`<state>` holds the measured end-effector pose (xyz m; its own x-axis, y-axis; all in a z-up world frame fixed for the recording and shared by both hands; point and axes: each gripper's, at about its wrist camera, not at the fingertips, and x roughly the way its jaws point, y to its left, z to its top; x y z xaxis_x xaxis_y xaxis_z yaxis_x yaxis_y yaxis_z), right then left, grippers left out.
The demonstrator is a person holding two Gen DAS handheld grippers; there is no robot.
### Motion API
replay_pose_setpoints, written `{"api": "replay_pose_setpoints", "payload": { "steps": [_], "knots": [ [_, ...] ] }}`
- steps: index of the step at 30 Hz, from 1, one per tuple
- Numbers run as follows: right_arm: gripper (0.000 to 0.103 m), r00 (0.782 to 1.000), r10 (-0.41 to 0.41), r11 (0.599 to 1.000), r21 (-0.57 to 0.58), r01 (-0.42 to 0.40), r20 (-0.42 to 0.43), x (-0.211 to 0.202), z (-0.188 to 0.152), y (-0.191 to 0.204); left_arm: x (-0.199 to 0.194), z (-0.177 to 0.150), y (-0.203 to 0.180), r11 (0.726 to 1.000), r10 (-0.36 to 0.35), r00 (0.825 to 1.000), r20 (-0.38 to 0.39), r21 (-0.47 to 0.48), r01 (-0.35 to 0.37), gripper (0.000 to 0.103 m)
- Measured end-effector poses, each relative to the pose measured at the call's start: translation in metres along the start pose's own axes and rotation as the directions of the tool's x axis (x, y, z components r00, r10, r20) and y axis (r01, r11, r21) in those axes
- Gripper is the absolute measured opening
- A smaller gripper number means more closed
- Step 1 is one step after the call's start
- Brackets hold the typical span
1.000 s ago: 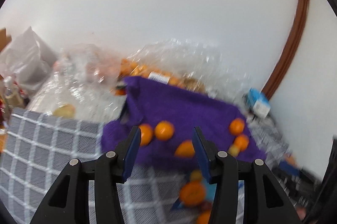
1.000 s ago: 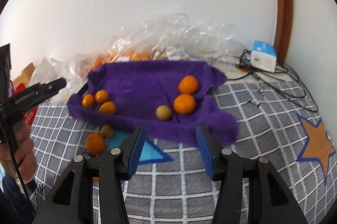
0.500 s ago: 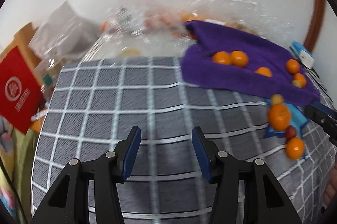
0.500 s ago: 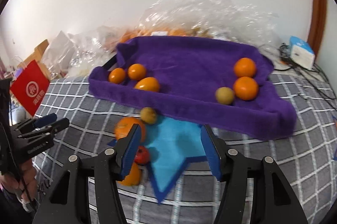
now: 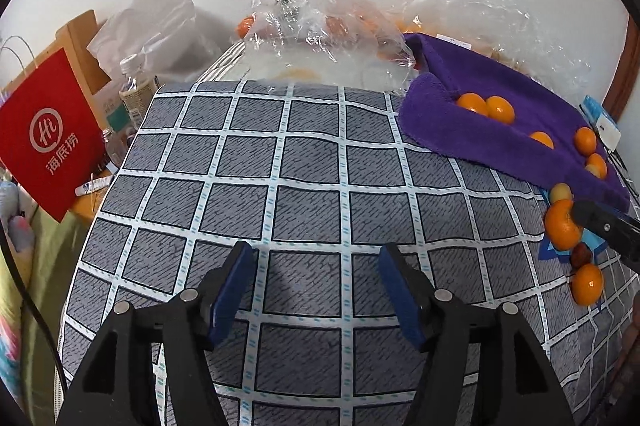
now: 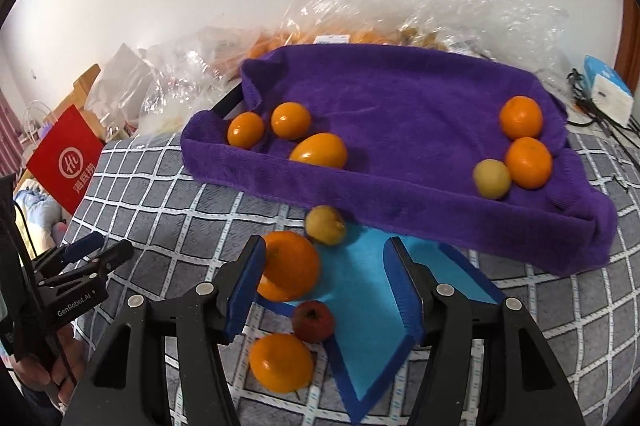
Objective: Organize fruits
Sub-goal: 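Withdraw both open tools from the towel back toward the star mat, then grasp another yellow-green fruit with the right tool while the left tool approaches a large orange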
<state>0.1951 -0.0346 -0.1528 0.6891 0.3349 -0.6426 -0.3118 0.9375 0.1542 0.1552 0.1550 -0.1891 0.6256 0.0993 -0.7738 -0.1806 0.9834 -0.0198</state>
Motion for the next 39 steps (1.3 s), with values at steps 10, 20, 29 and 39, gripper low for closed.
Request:
{"api": "replay_pose_setpoints", "payload": {
  "steps": [10,20,29,39],
  "knots": [
    [0.033,1.000,0.017,0.999,-0.050,-0.016,0.002,0.008,0.005,0.017,-0.001,-0.001,0.000,1.000,0.008,1.000,-0.002,0.007,-0.008,0.068],
    [0.016,0.999,0.010,1.000,-0.014,-0.010,0.037,-0.015,0.000,-0.004,-0.001,-0.002,-0.001,1.000,0.009,1.000,-0.003,0.011,-0.009,0.070],
    [0.031,0.999,0.040,0.999,0.008,-0.040,0.006,-0.013,-0.006,-0.019,0.000,-0.003,-0.001,1.000,0.011,1.000,-0.004,0.012,-0.011,0.072],
    [0.046,0.993,0.109,0.994,-0.006,-0.109,-0.038,0.005,0.004,-0.008,-0.001,-0.003,-0.002,1.000,0.011,1.000,-0.006,0.013,-0.011,0.073]
  ]
}}
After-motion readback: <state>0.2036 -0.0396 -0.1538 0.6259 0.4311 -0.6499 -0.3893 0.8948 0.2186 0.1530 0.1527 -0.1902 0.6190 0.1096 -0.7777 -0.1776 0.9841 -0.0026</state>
